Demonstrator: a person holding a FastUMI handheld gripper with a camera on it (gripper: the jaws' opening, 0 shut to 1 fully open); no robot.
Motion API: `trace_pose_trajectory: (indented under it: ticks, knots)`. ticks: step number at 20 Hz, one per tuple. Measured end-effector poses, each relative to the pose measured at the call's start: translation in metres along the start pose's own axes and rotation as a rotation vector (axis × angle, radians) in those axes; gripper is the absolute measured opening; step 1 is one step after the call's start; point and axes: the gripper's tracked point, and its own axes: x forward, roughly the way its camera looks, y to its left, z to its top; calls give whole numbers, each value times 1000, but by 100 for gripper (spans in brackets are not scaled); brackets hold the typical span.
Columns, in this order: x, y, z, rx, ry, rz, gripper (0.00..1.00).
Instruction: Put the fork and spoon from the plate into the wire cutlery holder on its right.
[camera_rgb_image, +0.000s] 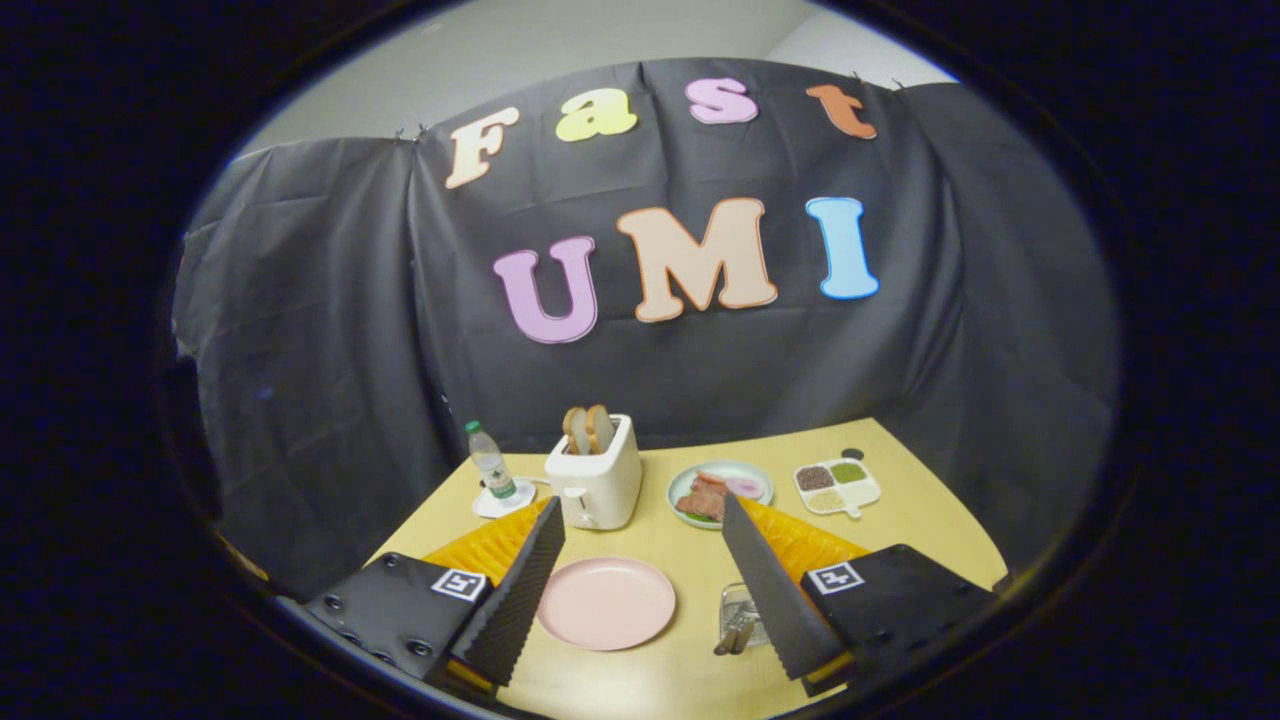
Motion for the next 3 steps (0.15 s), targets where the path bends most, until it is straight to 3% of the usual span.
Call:
trace_pose_trajectory:
  ticks: [3]
  knots:
    - [-11, 3, 17, -45, -98, -50, 100]
